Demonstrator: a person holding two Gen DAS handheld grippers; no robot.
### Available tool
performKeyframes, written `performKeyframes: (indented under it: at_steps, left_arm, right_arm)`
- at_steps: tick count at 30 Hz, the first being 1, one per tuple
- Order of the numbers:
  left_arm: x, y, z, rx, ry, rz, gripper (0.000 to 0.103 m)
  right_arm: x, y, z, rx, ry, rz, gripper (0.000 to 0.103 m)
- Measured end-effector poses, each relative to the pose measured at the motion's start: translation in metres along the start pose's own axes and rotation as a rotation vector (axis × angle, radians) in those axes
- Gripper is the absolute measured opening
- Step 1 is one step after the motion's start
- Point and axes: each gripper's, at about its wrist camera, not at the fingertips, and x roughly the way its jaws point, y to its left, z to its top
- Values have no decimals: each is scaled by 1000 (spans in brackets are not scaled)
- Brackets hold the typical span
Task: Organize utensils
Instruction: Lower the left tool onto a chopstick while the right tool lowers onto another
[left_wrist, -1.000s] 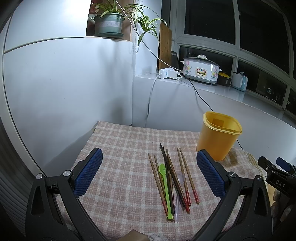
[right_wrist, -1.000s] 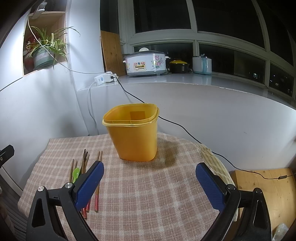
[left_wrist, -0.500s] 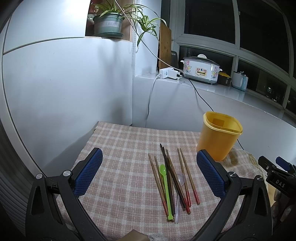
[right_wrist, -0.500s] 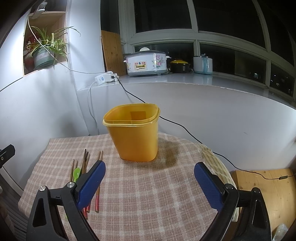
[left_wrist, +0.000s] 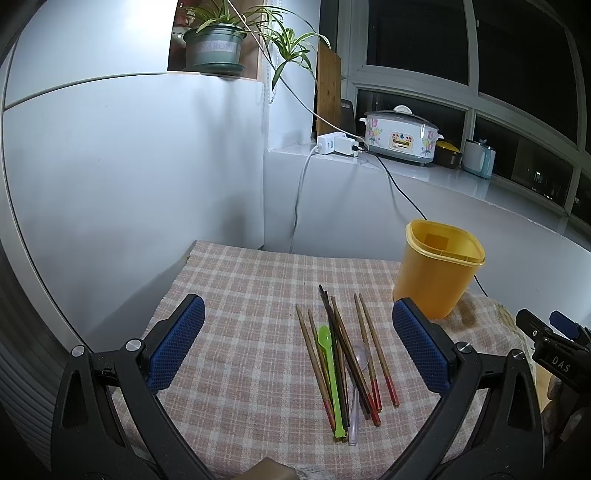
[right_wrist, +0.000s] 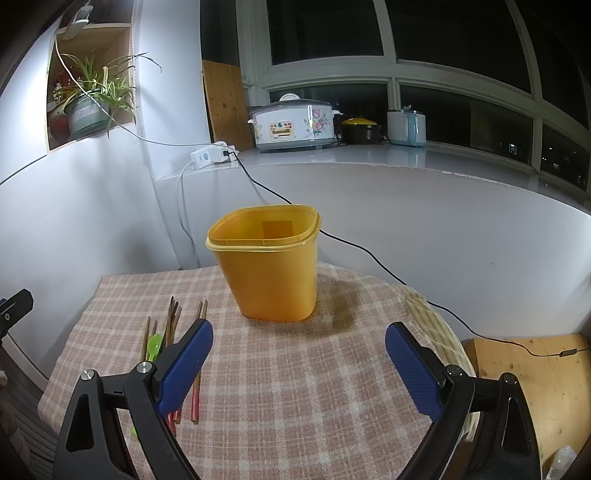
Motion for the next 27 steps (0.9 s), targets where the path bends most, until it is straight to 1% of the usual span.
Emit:
performKeyframes:
  at_steps: [4,8,12,14,15,17,18,19,20,21,22,23,24,25,27]
  left_arm:
    - [2,1,0,1,6,3,103]
    - [12,4,-3,-2,26,22,103]
    - [24,11,-10,-1,44,40,102]
    - [30,13,-12,18,57,46,94]
    - [33,14,-13,24,63,44,92]
    - [40,17,-17,28,83,38,83]
    - [44,18,-18,28,94,33,81]
    - [49,20,-20,27,109,31,76]
    - [56,23,-22,27,133,27,71]
    - [61,25,-24,26,151,19,69]
    - [69,27,-27,20,178,10,65]
    - [76,30,-30,12,202,-2,60]
    - [82,31,-33,5,225,-19,58]
    - [89,33,-36,-3,250,-36,53]
    - [104,35,-42,-17,302,-79,51]
  right_arm:
    - [2,-1,-1,4,6,10,94]
    - [8,0,-1,-6,21,43,92]
    - [20,4,0,-17,51,77,87]
    - [27,7,0,-25,67,95,85]
    - [31,9,0,-31,78,104,83]
    - [41,16,0,-52,102,131,80]
    - [44,19,-1,-60,113,139,78]
    - [49,22,-1,-68,128,150,75]
    - [54,25,-2,-74,144,166,73]
    - [60,29,-2,-82,160,180,70]
    - [64,32,-4,-86,173,189,68]
    - [70,36,-5,-90,191,199,67]
    - [78,39,-6,-95,212,210,64]
    - [83,42,-7,-98,231,216,61]
    - [95,48,-10,-100,270,241,58]
